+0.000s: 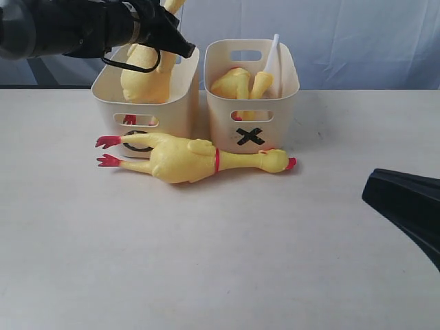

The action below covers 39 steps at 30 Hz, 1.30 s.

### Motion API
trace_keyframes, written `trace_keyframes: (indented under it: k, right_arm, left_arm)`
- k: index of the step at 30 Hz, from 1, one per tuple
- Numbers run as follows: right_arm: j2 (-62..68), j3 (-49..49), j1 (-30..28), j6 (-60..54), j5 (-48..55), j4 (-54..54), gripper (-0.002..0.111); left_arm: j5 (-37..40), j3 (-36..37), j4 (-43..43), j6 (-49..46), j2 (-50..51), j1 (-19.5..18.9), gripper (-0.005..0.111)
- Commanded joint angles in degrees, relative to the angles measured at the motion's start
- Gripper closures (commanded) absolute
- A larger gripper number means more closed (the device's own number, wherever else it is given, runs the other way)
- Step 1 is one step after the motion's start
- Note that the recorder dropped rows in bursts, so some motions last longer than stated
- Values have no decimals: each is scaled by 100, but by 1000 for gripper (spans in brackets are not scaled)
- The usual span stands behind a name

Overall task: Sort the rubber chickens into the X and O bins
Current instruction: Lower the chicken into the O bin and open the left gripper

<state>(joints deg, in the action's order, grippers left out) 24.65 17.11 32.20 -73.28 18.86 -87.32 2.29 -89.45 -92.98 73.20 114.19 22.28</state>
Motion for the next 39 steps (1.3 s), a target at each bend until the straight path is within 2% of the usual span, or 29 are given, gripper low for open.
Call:
trace_keyframes:
  k: [1, 2, 4, 7, 28, 39]
  right_arm:
    - [-38, -32, -21, -16, 1, -11, 108]
    - [-38, -32, -21, -16, 1, -11, 108]
    - [-38, -32, -21, -16, 1, -11, 108]
    - [-38, -32, -21, -16, 1, -11, 108]
    - [-38, -32, -21, -16, 1, -11, 108]
    - [-38, -32, -21, -16, 1, -11, 108]
  left_arm:
    - [12, -89, 122, 25, 59, -8, 67]
    - [136, -83, 135, 25, 59, -8, 59]
    - [362, -83, 235, 25, 59, -8, 52]
    - [445, -83, 257, 25, 59, -8, 50]
    - [409, -260, 1228, 25, 48, -8, 50]
    - [257, -101, 1200, -357, -245, 15, 53]
